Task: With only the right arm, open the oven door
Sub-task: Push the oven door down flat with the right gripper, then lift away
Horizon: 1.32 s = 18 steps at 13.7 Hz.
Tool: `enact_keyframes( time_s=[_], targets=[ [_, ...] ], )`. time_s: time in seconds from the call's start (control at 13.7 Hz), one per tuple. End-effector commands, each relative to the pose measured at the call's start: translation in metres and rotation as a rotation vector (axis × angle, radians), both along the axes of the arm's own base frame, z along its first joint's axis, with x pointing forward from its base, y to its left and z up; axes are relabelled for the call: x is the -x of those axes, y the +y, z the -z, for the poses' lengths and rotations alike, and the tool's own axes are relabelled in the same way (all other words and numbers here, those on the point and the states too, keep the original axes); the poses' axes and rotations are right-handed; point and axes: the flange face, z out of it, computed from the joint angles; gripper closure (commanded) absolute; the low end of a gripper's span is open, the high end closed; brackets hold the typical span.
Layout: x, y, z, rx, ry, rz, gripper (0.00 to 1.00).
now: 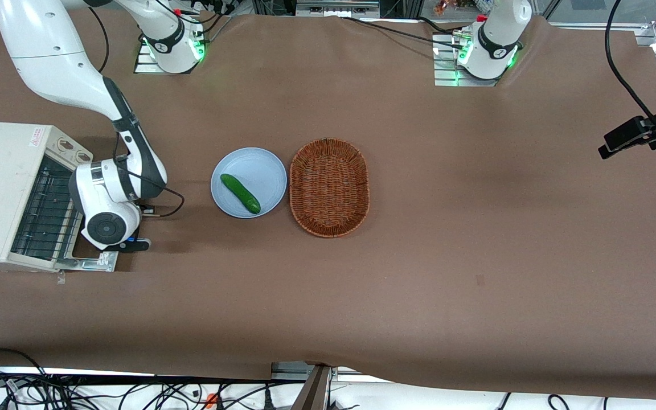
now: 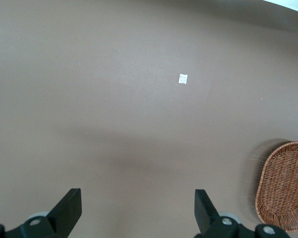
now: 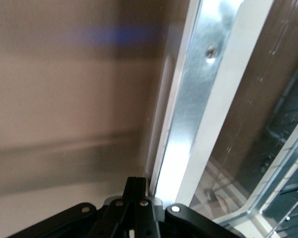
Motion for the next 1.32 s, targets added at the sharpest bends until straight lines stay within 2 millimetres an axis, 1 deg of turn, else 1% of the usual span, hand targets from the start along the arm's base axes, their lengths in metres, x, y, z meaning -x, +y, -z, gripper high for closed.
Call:
enact_keyframes(
  time_s=[0.0,0.15,0.29,0.44,0.59,0.66,0.73,0.8,0.95,1.02,1.1,1.17,1.24],
  targets=[
    [0.015,-0.01,-0.011,-0.079,0.052,0.044,1.0],
    [0.014,-0.009,-0.018,-0.093,0.042,0.057,1.0],
    [0.013,0.003,-0.028,-0.11,0.03,0.043,1.0],
    [0.008,0.003,-0.047,-0.126,0.006,0.012,1.0],
    [-0.003,-0.002,-0.097,-0.151,-0.079,0.012,1.0],
    [-0.01,-0.001,-0.13,-0.187,-0.145,0.034,1.0],
    [-0.018,0.002,-0.162,-0.22,-0.198,0.054,0.91],
    [-0.024,0.003,-0.195,-0.239,-0.247,0.041,0.64],
    [-0.016,0.001,-0.268,-0.285,-0.316,-0.019,0.06],
    [-0.007,0.0,-0.299,-0.29,-0.342,-0.027,0.0],
    [0.0,-0.006,-0.315,-0.3,-0.345,-0.008,0.0],
    [0.003,-0.01,-0.341,-0.347,-0.377,0.02,0.0],
    [0.009,-0.015,-0.365,-0.357,-0.403,0.005,0.0]
  ],
)
